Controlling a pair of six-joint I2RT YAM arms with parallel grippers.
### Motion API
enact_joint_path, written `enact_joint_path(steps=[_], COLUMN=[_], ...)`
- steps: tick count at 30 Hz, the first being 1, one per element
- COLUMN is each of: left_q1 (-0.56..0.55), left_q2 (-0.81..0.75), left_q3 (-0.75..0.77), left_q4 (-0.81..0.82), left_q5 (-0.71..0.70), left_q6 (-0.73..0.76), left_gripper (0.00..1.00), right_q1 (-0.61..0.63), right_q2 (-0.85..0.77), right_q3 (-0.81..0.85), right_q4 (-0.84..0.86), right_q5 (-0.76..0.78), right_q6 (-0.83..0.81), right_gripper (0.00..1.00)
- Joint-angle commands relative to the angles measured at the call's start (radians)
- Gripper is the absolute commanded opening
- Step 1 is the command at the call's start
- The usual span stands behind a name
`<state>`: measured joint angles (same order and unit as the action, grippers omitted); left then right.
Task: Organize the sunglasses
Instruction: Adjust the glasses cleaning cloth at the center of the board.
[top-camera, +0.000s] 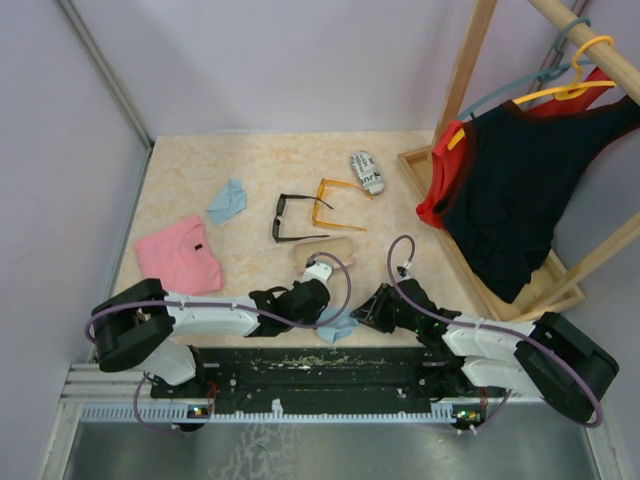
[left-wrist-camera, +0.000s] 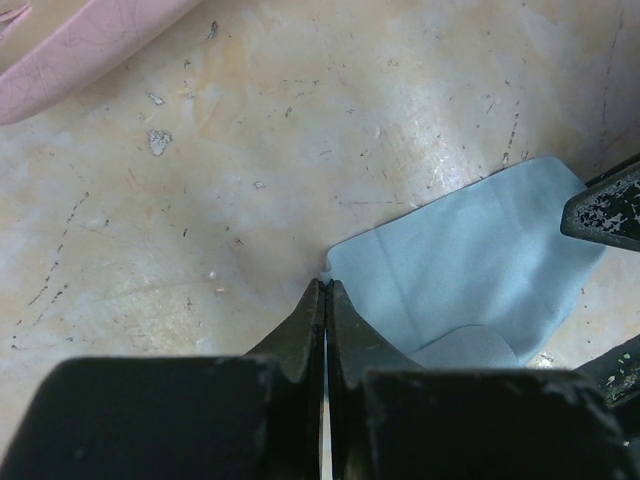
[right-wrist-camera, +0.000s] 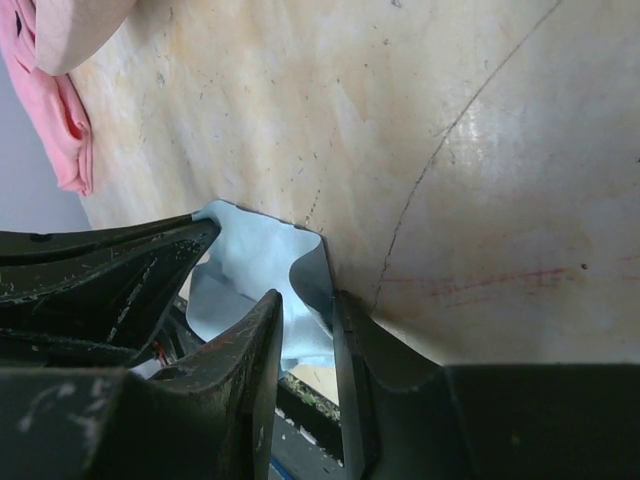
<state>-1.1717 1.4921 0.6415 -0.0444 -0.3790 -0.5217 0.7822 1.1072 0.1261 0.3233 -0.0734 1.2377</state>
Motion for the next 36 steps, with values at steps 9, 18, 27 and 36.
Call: enact_joint_path(steps=[9,18,27,36], left_q1=[-0.008,-0.007,-0.006,-0.003], left_q2=[0.02,0.023,0.015,-0.022], left_q3=[-0.035,-0.031,-0.029,-0.032], left_q4=[-0.073,-0.076,-0.076,-0.07], left_q5=[0.051,0.054,0.049,0.016], left_q6=[0.002,0.005,0.001,-0.013], left_gripper=[0.01,0.01,0.01,0.01], right_q1=[-0.009,-0.008,-0.008,-0.008], right_q2=[0.024,0.074,0.072,0.024], right_q3=[0.087,0.107,0.128,0.127], right_q4=[-0.244,-0.224,-0.266,-0.194], right_q5=[0.108,0.047,0.056,0.069], right_q6=[-0.21,-0.256,-0.294,-0.357], right_gripper=[0.3,0.25,0.07,0.0])
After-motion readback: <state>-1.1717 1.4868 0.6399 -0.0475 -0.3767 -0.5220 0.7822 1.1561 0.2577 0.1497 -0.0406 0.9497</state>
